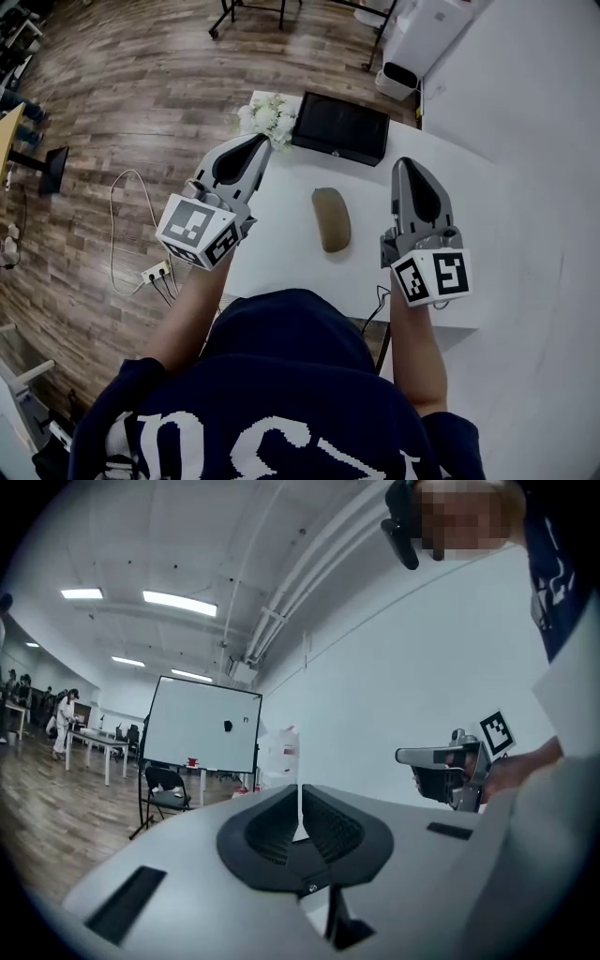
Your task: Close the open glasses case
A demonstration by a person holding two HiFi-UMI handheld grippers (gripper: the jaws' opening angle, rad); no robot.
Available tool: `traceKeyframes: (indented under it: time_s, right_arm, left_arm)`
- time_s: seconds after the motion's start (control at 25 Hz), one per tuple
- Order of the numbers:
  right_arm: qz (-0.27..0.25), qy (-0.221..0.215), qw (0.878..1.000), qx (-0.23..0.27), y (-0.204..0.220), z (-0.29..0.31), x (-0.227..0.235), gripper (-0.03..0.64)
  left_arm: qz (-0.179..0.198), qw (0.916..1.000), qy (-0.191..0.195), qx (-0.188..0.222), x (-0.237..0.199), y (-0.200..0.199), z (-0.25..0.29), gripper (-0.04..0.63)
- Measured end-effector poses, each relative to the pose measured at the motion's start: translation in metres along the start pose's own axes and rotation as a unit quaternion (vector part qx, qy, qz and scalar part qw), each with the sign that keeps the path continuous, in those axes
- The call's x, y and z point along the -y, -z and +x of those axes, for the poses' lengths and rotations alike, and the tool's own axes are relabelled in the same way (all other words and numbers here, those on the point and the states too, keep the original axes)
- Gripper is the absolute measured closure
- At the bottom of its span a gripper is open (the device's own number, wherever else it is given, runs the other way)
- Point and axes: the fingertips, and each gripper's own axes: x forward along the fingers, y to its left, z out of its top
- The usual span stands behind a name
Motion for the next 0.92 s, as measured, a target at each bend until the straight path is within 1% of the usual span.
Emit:
traceKeyframes:
  time_s: [0.12, 0.24, 0.4, 0.52, 0.92]
  right_arm:
    - [-0.007, 0.002, 1.0, 0.01, -0.013, -0.001, -0.004, 0.592]
    - [-0.012, 0.01, 1.0, 0.016, -0.02, -0.003, -0.007, 0.592]
    - [-0.015, 0.02, 0.999, 0.023, -0.029, -0.007, -0.01, 0.592]
    - [-0.011, 0.027, 0.999, 0.028, -0.035, -0.011, -0.01, 0.592]
    - [-0.012, 0.025, 0.999, 0.035, -0.037, -0.018, -0.015, 0.592]
  left_arm:
    - [0.014, 0.9998, -0.006, 0.012, -0.001, -0.013, -0.004, 0.571]
    - [0.014, 0.9996, -0.012, 0.019, -0.002, -0.019, -0.01, 0.571]
    - [0.014, 0.9984, -0.035, 0.041, -0.009, -0.03, -0.021, 0.571]
    - [0.018, 0.9976, -0.044, 0.05, -0.012, -0.037, -0.026, 0.571]
    - [0.025, 0.9972, -0.04, 0.057, -0.004, -0.038, -0.03, 0.57]
